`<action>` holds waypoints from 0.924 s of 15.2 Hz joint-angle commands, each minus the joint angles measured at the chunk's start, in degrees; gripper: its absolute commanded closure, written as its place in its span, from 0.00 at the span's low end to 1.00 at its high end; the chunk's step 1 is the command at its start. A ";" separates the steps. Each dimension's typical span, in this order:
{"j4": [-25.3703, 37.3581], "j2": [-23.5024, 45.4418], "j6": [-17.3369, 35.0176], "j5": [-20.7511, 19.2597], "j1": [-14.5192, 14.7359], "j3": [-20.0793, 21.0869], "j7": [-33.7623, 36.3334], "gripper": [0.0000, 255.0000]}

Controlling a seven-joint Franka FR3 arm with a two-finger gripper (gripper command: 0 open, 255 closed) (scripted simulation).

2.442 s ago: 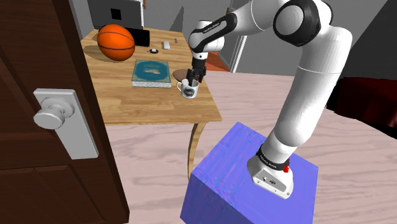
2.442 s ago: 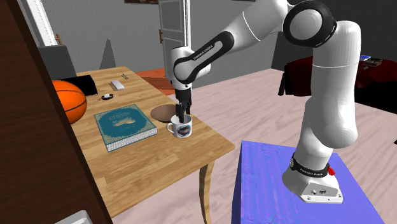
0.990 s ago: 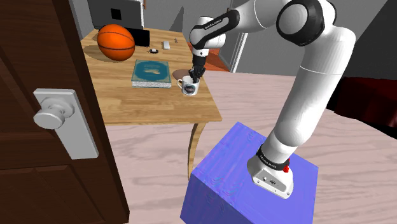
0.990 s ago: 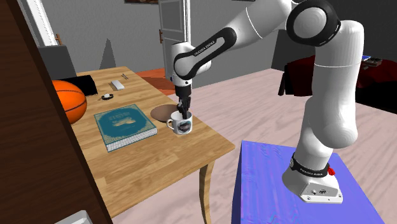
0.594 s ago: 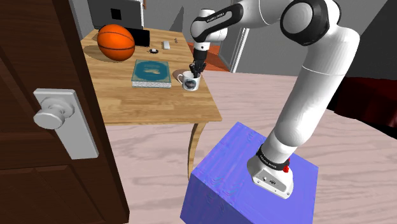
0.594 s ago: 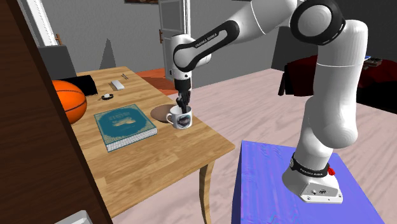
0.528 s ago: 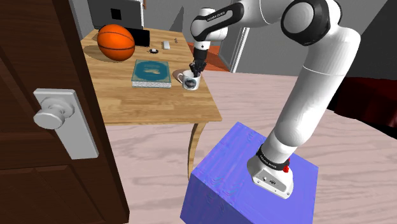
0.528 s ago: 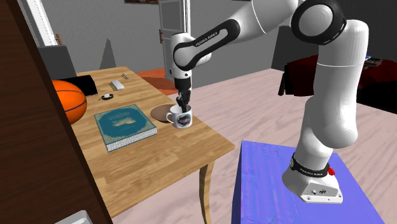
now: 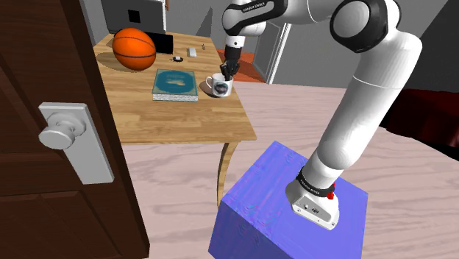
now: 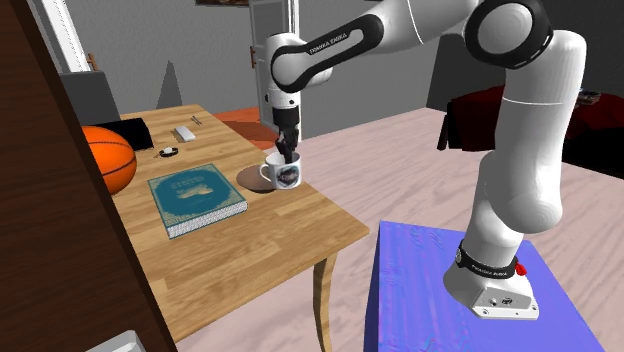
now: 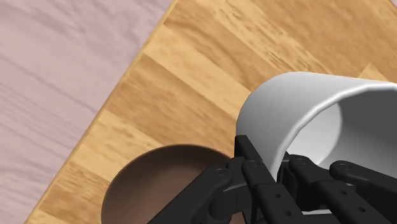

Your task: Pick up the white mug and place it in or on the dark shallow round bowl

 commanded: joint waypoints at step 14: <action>45.51 27.59 -18.57 4.00 -6.56 -1.29 -5.40 1.00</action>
